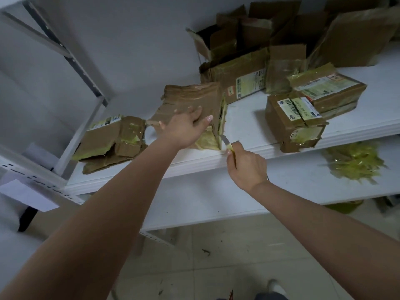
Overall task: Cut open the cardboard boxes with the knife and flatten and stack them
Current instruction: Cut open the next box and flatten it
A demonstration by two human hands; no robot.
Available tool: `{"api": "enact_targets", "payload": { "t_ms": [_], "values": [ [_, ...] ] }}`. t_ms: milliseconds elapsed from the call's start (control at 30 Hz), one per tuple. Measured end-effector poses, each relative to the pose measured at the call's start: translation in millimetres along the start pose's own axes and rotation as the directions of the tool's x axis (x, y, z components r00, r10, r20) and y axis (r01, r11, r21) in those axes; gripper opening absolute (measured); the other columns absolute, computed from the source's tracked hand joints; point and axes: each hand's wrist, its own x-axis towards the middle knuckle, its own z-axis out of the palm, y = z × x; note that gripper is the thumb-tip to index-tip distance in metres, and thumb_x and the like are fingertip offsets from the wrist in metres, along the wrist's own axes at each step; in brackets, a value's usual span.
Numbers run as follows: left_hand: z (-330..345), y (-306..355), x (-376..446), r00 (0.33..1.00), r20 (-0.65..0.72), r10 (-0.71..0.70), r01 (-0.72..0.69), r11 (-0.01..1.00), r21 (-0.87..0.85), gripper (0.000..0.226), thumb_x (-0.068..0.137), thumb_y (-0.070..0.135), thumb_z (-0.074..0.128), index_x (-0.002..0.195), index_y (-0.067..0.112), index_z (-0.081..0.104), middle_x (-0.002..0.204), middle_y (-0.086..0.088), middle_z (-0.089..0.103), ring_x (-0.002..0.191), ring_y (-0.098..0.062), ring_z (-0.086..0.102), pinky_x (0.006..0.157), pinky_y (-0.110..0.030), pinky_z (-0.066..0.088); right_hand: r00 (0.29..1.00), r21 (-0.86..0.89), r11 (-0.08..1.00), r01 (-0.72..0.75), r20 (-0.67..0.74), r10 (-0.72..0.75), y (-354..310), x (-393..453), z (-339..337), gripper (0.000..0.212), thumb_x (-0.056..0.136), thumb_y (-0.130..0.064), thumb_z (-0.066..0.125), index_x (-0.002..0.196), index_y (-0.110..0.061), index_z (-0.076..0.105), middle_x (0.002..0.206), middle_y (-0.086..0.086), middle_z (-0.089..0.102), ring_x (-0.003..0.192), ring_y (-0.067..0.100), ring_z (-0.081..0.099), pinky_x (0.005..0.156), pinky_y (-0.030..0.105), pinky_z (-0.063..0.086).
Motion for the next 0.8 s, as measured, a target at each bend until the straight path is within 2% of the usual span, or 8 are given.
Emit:
{"api": "enact_targets", "payload": {
  "t_ms": [133,233,333,400,500,567,667,800],
  "values": [
    [1.2,-0.7,3.8,1.000,-0.019,0.005,-0.005,1.000,0.003,0.068,0.091,0.069,0.032,0.149,0.034,0.029,0.158,0.004,0.023,0.149,-0.030,0.002,0.113,-0.067,0.002,0.996,-0.019,0.997,0.077,-0.049,-0.078,-3.0,4.5,4.7,0.024,0.097,-0.024,0.036,0.105,-0.008,0.052,0.057,0.002,0.047,0.049,0.032,0.044,0.052,0.029,0.026],
    [2.8,-4.5,8.0,0.999,-0.038,0.024,-0.025,0.999,-0.024,0.075,0.086,0.076,0.035,0.147,0.032,0.035,0.157,0.004,0.027,0.148,-0.029,0.011,0.114,-0.064,0.009,0.992,-0.104,0.992,0.074,-0.097,-0.084,-7.7,8.7,8.6,0.011,0.084,-0.014,0.060,0.088,-0.004,0.056,0.043,0.002,0.047,0.033,0.027,0.031,0.046,0.019,0.013],
    [4.1,-4.4,9.1,0.998,-0.055,0.010,-0.012,0.999,-0.050,0.091,0.073,0.086,0.041,0.145,0.030,0.040,0.152,0.002,0.038,0.145,-0.027,0.024,0.113,-0.063,0.017,0.997,-0.220,0.975,0.008,-0.074,-0.025,-10.7,7.8,16.4,0.032,0.053,-0.003,0.079,0.078,-0.006,0.059,0.037,-0.002,0.039,0.024,0.023,0.029,0.053,0.012,0.000],
    [4.2,-0.2,7.9,0.998,-0.069,-0.008,0.006,0.999,-0.031,0.095,0.068,0.088,0.046,0.143,0.029,0.043,0.143,0.001,0.050,0.140,-0.028,0.033,0.111,-0.067,0.014,0.997,-0.214,0.977,0.006,-0.074,-0.022,-11.2,5.3,20.0,0.042,0.038,0.003,0.077,0.076,-0.005,0.060,0.036,-0.004,0.030,0.027,0.020,0.017,0.056,0.010,0.001],
    [4.3,5.9,5.1,0.996,-0.086,-0.027,0.029,0.999,0.022,0.087,0.072,0.078,0.055,0.144,0.030,0.042,0.143,0.003,0.050,0.142,-0.030,0.030,0.110,-0.071,0.004,0.997,-0.204,0.979,0.027,-0.065,-0.041,-5.8,2.4,24.7,0.048,0.030,0.005,0.072,0.076,-0.004,0.061,0.041,-0.007,0.016,0.032,0.015,0.009,0.057,0.007,0.005],
    [3.0,7.5,4.4,0.995,-0.092,-0.036,0.038,0.999,0.022,0.083,0.076,0.072,0.059,0.145,0.029,0.041,0.147,0.003,0.045,0.143,-0.030,0.027,0.109,-0.071,0.003,1.000,-0.260,0.965,0.022,0.016,-0.018,0.4,-1.4,22.0,0.051,0.037,0.004,0.074,0.085,-0.003,0.059,0.041,-0.007,0.017,0.031,0.014,0.006,0.052,0.009,0.005],
    [1.6,7.9,5.5,0.995,-0.087,-0.038,0.039,0.999,0.006,0.078,0.078,0.067,0.061,0.144,0.029,0.041,0.149,0.004,0.042,0.143,-0.029,0.026,0.110,-0.071,0.002,0.980,-0.284,0.958,0.039,0.197,0.019,11.3,-8.0,16.6,0.031,0.086,-0.010,0.051,0.116,-0.008,0.044,0.055,0.000,0.042,0.042,0.020,0.032,0.044,0.024,0.017],
    [-2.4,-0.1,5.3,0.995,-0.081,0.056,-0.062,0.995,-0.080,0.083,0.069,0.063,0.063,0.141,0.024,0.048,0.147,0.004,0.045,0.138,-0.025,0.036,0.115,-0.061,0.016,0.999,-0.068,0.997,-0.049,0.013,0.050,14.4,-0.6,-0.3,0.025,0.100,-0.027,0.030,0.115,-0.012,0.044,0.076,0.009,0.064,0.068,0.034,0.058,0.057,0.031,0.032]
  ]
}}
